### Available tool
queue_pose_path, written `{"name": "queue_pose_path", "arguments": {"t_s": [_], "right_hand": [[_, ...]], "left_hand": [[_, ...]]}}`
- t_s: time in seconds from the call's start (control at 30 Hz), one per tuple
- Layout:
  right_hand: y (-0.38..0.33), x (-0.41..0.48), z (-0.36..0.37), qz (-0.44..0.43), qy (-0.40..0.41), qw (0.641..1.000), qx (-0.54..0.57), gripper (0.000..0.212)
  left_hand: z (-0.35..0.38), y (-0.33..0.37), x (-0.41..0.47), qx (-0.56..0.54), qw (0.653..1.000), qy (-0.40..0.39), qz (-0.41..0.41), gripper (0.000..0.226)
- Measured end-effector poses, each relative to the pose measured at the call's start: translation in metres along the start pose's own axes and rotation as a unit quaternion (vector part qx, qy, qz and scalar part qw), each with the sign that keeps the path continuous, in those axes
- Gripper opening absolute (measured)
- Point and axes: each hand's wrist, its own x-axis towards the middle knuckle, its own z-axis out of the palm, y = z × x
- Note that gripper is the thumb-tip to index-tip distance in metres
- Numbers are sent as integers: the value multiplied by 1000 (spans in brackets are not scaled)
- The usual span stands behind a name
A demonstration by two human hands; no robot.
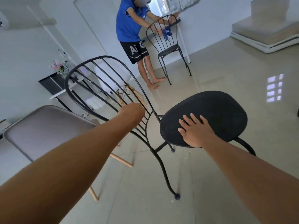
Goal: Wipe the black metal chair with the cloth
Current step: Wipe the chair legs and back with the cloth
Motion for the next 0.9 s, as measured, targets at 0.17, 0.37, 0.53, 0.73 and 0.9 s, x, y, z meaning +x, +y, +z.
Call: {"name": "queue_pose_path", "arguments": {"t_s": [0.17,0.37,0.53,0.73,0.9], "right_hand": [[2,-1,2,3,2,1000,-6,65],[3,1,9,-1,26,1000,-7,65],[3,1,8,-3,32,999,-5,66],[5,2,10,-6,35,999,-4,66],[4,3,11,-5,34,999,-6,66]], "left_hand": [[29,44,5,-10,999,-48,-5,30],[49,67,-5,-26,999,-47,-5,33],[37,53,-2,23,999,-36,2,30],[-16,3,0,57,998,-10,-16,9],[-84,-62,-21,146,988,-22,-32,27]]}}
